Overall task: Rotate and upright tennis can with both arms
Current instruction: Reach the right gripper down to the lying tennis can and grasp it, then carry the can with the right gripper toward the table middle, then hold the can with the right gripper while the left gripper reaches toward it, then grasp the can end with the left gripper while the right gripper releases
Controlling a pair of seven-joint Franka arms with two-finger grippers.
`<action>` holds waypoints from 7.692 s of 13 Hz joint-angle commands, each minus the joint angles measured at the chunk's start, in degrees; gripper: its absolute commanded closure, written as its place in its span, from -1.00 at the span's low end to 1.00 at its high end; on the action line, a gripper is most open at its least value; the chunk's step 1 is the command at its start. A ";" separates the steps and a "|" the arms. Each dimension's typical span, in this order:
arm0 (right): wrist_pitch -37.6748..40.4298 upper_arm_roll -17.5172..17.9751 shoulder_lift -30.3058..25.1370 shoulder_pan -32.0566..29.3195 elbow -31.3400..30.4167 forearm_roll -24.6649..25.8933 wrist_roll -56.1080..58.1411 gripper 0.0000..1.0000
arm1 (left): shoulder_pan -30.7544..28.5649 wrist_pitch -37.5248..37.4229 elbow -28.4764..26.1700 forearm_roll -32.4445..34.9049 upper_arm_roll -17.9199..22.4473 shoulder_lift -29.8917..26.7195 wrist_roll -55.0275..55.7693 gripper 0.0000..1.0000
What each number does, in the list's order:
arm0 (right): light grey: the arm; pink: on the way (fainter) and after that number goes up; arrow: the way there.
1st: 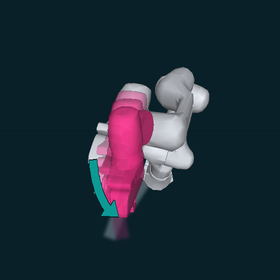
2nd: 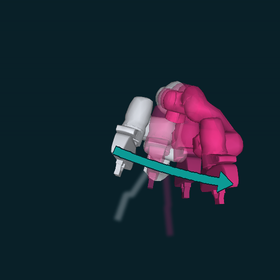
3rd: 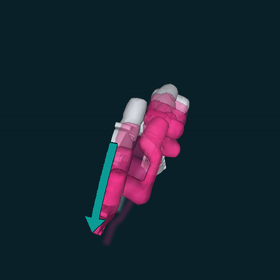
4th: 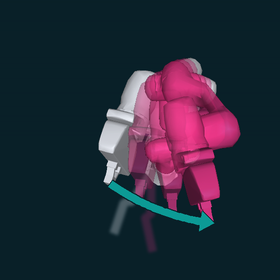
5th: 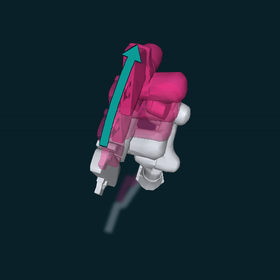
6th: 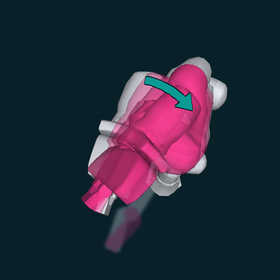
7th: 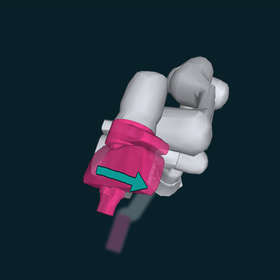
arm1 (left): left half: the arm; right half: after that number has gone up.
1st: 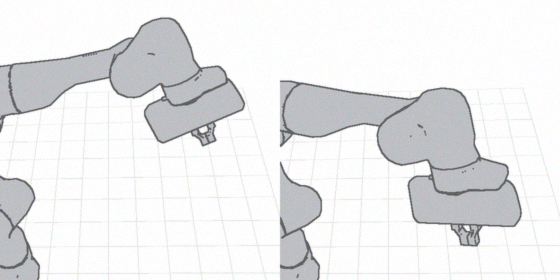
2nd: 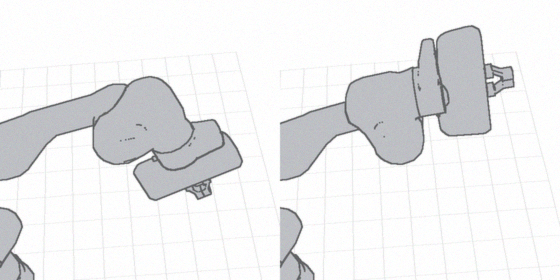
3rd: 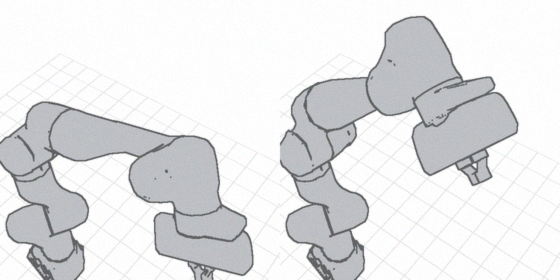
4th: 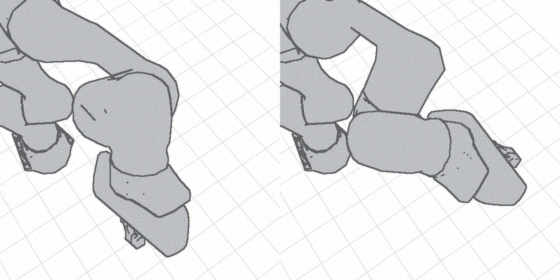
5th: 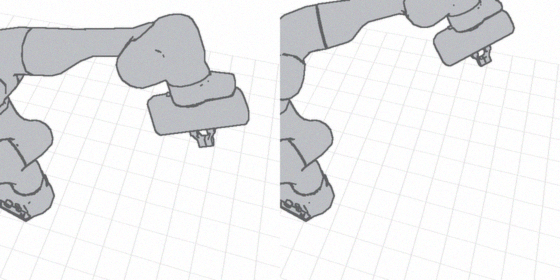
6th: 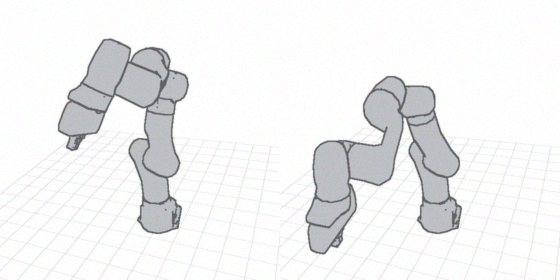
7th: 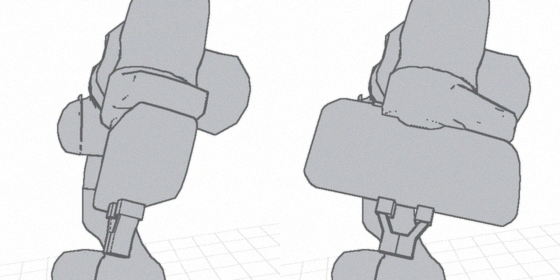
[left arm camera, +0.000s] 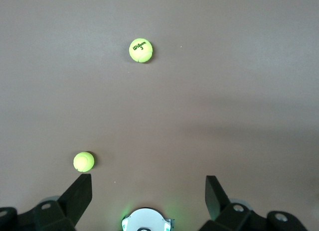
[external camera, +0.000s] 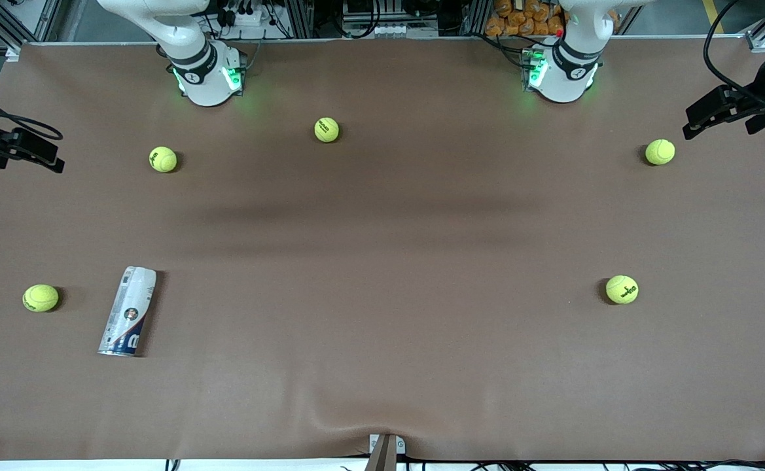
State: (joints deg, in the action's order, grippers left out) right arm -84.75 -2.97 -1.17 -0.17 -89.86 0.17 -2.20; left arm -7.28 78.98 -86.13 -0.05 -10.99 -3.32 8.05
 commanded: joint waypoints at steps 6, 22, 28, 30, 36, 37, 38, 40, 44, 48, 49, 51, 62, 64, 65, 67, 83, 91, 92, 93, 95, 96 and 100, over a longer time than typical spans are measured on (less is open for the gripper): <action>0.20 0.16 0.37 -0.88 0.56 1.15 1.41 -1.00 | -0.63 -0.41 -0.09 -0.47 -0.17 -0.28 -1.19 -1.00; -43.72 0.33 41.14 -5.54 0.56 2.73 4.92 -1.00 | -0.54 -0.15 -0.79 -0.21 -0.26 0.07 -1.19 -1.00; -49.81 0.33 46.07 -5.63 0.56 2.64 4.75 -1.00 | -0.54 0.21 -0.70 -0.13 -0.26 0.42 -1.19 -1.00; -49.72 0.33 46.17 -5.54 0.56 2.55 4.75 -1.00 | -0.54 0.21 -0.79 -0.13 -0.26 0.42 -1.19 -1.00; -49.28 0.68 45.38 -4.93 0.73 2.73 13.24 -0.27 | -0.54 0.29 -0.97 -0.13 -0.26 0.42 -1.19 -1.00; -49.20 0.77 45.38 -4.66 1.61 2.64 16.40 -0.28 | -0.54 0.38 -0.97 -0.21 -0.26 0.42 -1.19 -1.00; -49.28 1.12 45.38 -4.23 2.31 2.64 18.78 -0.29 | -0.54 0.38 -1.06 -0.21 -0.26 0.51 -1.19 -1.00; -49.46 2.70 45.38 -3.87 3.80 2.64 21.43 -0.34 | -0.54 0.64 -1.06 -0.21 -0.26 0.68 -1.19 -1.00; -49.46 9.46 45.38 -3.61 5.66 2.73 26.72 -0.41 | -0.46 1.17 -1.23 -0.21 -0.26 1.21 -1.11 -1.00; -49.55 14.92 45.38 3.92 6.27 3.26 29.62 -0.41 | -0.54 1.17 -2.11 -0.21 -0.26 0.86 -1.11 -1.00; -49.55 14.84 45.38 6.74 6.36 3.52 30.14 -0.41 | -0.54 1.17 -2.11 -0.21 -0.26 1.03 -1.11 -1.00; -49.55 14.92 45.38 11.14 6.88 4.31 34.51 -0.41 | -0.54 1.17 -2.29 -0.30 -0.26 1.03 -1.11 -1.00; -50.51 14.31 46.60 32.32 7.32 13.45 46.85 -0.41 | -0.54 1.17 -3.25 -0.04 -0.26 1.30 -0.41 -1.00; -53.14 13.61 50.19 33.57 9.51 13.45 46.76 -0.43 | -0.54 1.09 -3.34 -0.12 -0.26 1.82 -0.31 -1.00; -54.98 13.60 51.69 33.40 9.79 13.36 46.76 -0.48 | -0.46 1.17 -3.34 -0.13 -0.26 2.17 -0.31 -1.00; -56.67 13.60 52.41 33.04 9.79 13.28 46.58 -0.49 | -0.46 1.17 -3.17 -0.47 -0.26 3.05 -0.31 -1.00; -47.45 25.09 46.87 21.90 9.17 12.22 47.46 -1.00 | -0.64 12.33 -14.68 -32.71 -0.87 17.62 -1.19 -1.00; -45.59 32.06 45.99 8.89 9.52 12.13 44.75 -1.00 | 4.29 22.52 -17.14 -52.30 -0.96 28.44 -1.63 -1.00; -45.59 32.15 45.99 7.31 9.61 12.13 44.04 -1.00 | 4.99 23.57 -17.14 -55.03 -0.88 29.93 -2.68 -1.00; -45.51 32.15 45.47 5.81 9.61 12.13 43.86 -1.00 | 5.69 24.89 -17.14 -58.80 -0.87 31.43 -4.25 -1.00; -45.07 31.97 43.36 3.87 9.26 12.22 43.77 -1.00 | 7.09 27.70 -17.05 -65.13 -0.87 34.68 -9.16 -1.00; -44.37 31.71 42.83 3.08 9.26 12.31 42.38 -1.00 | 7.36 29.19 -16.97 -68.30 -0.87 36.44 -12.67 -1.00; -42.27 31.53 40.81 -1.31 9.26 12.75 38.58 -1.00 | 10.26 33.42 -12.76 -78.50 -0.87 44.17 -21.40 -0.88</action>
State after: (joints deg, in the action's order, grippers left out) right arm -129.06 27.72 41.83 1.04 -79.22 12.10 38.37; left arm 1.28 110.67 -102.58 -75.02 -11.84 37.44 -11.45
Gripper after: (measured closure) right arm 0.000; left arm 0.031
